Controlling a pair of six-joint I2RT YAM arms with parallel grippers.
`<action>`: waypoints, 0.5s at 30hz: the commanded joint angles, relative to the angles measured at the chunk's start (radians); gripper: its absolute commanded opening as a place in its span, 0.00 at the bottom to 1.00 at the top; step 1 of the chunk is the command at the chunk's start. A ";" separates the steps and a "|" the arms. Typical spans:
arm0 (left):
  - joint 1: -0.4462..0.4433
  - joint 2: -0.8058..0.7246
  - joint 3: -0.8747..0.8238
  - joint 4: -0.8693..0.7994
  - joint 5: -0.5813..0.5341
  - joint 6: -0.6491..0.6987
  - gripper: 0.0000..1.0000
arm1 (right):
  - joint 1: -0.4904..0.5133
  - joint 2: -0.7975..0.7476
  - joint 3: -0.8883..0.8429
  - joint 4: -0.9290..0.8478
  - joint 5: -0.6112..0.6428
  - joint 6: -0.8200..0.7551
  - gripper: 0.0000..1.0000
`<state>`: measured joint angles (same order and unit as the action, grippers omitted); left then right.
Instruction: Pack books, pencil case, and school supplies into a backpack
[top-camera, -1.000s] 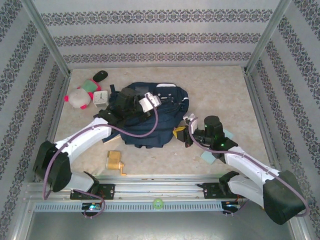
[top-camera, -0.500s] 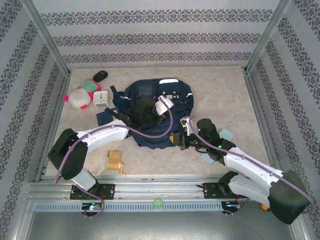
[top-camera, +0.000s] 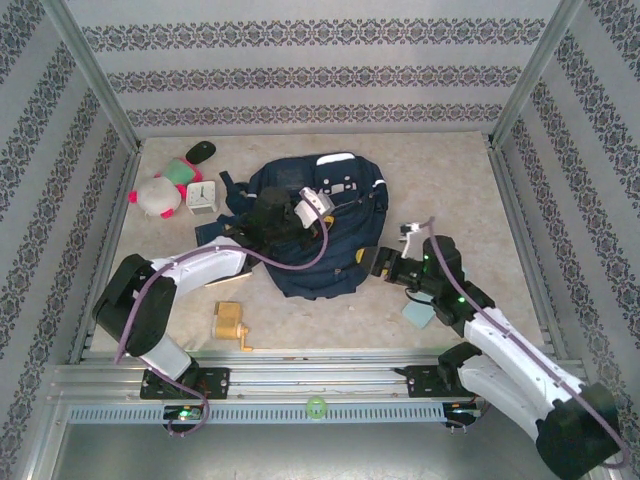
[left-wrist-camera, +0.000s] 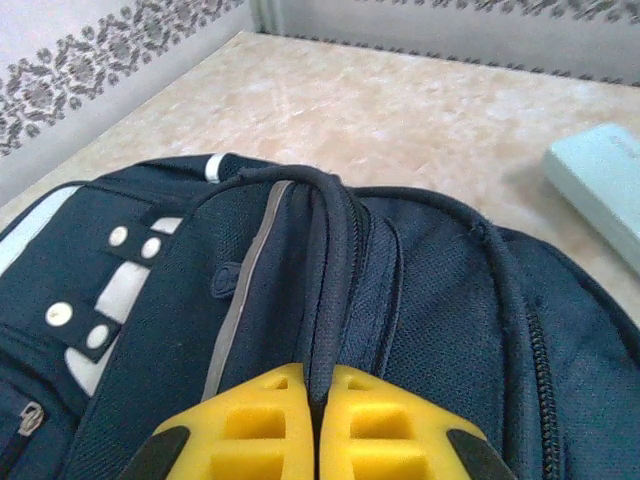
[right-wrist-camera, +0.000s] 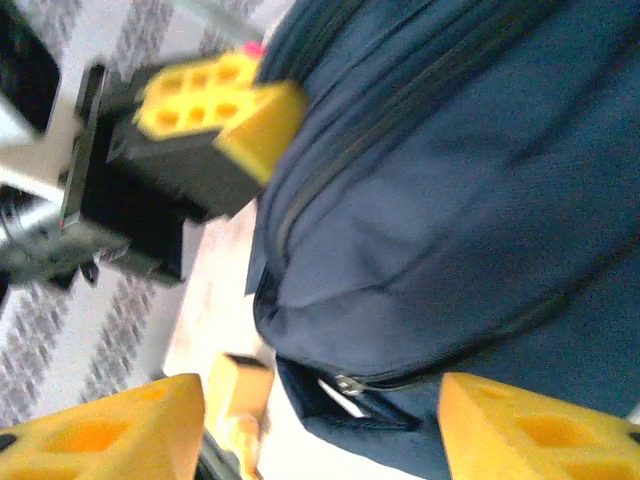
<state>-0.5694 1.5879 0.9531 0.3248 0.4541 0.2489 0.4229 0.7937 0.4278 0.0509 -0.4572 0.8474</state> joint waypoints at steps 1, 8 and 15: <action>0.034 -0.064 0.004 0.148 0.213 0.003 0.00 | -0.034 -0.032 -0.040 -0.012 0.032 0.142 0.67; 0.063 -0.039 0.027 0.176 0.361 -0.021 0.00 | -0.032 0.094 -0.008 0.129 0.002 0.232 0.72; 0.066 -0.026 0.036 0.194 0.415 -0.042 0.00 | 0.005 0.225 0.034 0.296 0.057 0.294 0.71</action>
<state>-0.5083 1.5787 0.9493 0.3531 0.7620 0.2268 0.4107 0.9932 0.4183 0.2150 -0.4328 1.0874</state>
